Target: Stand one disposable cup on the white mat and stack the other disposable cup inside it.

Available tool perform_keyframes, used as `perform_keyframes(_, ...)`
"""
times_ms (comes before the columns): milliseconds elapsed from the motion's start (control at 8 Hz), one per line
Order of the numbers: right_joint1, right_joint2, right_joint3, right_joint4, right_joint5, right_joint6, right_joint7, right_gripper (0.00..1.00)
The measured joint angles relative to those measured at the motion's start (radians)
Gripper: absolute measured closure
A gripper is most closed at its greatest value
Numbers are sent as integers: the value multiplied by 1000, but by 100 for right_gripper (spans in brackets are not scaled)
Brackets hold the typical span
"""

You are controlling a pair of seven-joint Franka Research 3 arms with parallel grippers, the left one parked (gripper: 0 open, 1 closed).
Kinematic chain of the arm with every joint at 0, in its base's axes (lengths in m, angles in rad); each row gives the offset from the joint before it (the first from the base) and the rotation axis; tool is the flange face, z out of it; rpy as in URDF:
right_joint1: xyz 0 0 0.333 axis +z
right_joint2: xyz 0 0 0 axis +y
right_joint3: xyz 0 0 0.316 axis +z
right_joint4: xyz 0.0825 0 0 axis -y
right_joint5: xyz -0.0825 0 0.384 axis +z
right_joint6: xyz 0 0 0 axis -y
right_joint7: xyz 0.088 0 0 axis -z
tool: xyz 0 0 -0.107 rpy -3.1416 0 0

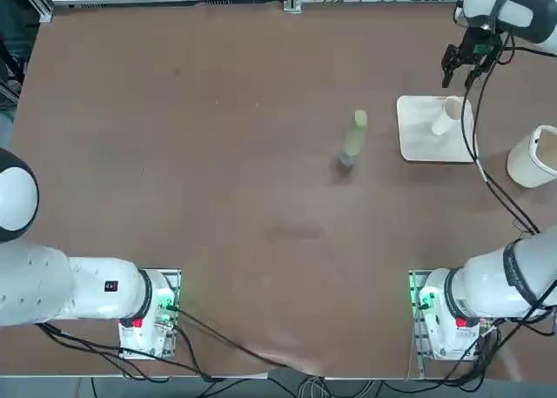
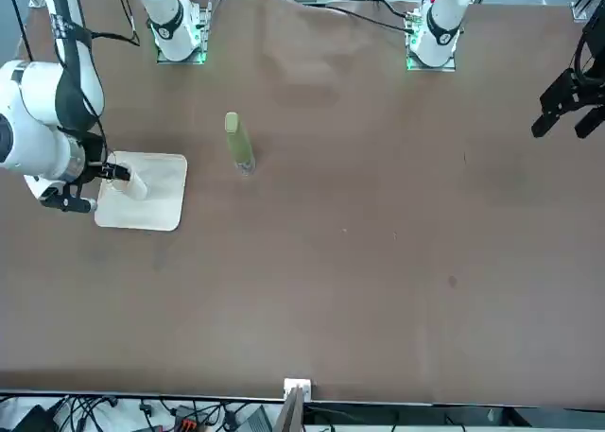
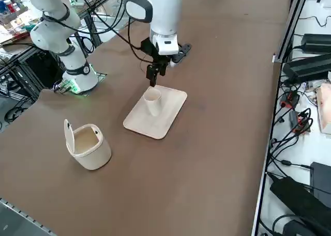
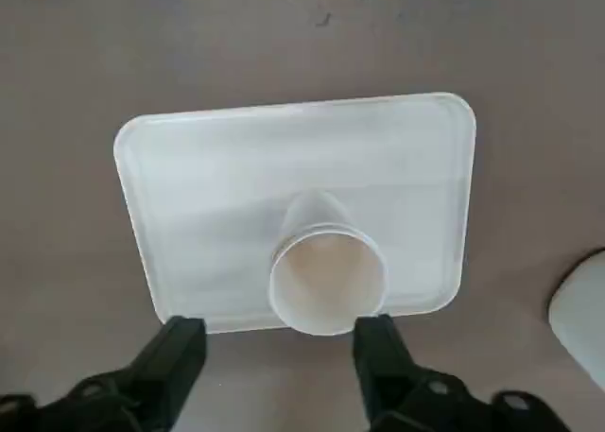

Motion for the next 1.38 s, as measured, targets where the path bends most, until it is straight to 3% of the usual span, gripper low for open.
perform_keyframes(750,1,-132,-1,220,0,-194,-52,0)
perform_keyframes(1125,15,-196,8,261,4,-225,-55,1)
perform_keyframes(1375,18,-226,9,313,21,-313,-56,0)
